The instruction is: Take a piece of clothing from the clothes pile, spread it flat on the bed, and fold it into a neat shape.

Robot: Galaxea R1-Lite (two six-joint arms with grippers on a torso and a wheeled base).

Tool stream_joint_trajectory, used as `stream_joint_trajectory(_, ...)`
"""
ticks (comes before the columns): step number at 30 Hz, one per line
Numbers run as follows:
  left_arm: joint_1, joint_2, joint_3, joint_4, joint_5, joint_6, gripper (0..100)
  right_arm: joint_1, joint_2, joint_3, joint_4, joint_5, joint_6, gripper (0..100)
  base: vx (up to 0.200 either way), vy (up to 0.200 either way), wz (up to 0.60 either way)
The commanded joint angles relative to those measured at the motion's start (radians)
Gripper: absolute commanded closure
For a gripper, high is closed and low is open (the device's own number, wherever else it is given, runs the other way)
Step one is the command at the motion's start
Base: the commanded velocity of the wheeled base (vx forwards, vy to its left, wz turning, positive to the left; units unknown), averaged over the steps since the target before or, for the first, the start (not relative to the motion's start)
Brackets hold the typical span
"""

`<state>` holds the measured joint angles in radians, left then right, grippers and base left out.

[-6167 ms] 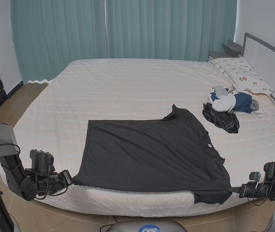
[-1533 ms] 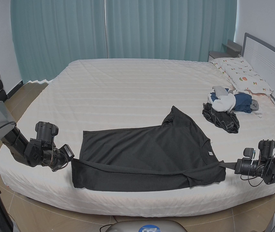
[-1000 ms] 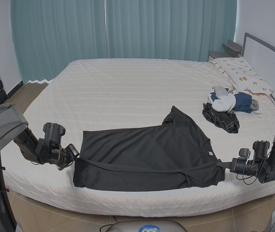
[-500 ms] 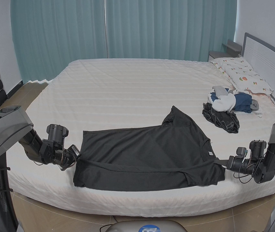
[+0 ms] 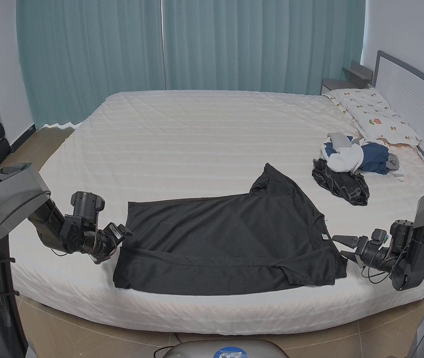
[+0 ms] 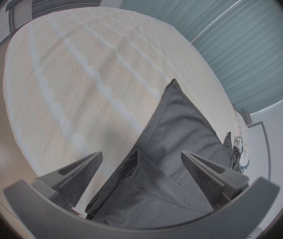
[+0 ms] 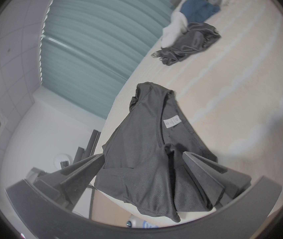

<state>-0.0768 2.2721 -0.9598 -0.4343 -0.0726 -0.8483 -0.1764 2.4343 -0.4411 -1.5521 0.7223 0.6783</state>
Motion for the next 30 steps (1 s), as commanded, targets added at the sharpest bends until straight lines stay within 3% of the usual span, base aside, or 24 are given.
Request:
stream_joint_trajectory(1, 0.011, -0.033, 0.018, 0.002, -0.006, -0.006, 0, -0.020, 0.009, 0.008, -0.013, -0.001, 0.040, 0, 0.000, 0.000, 0.00)
stream_joint_trajectory(9, 0.029, -0.049, 0.052, -0.009, -0.075, -0.043, 0, -0.023, -0.001, 0.055, -0.014, -0.004, 0.021, 0, 0.025, 0.000, 0.00)
stream_joint_trajectory(30, 0.035, -0.063, 0.067, -0.009, -0.105, -0.041, 0, -0.048, -0.017, 0.085, -0.016, -0.015, -0.056, 0, 0.029, 0.000, 0.00)
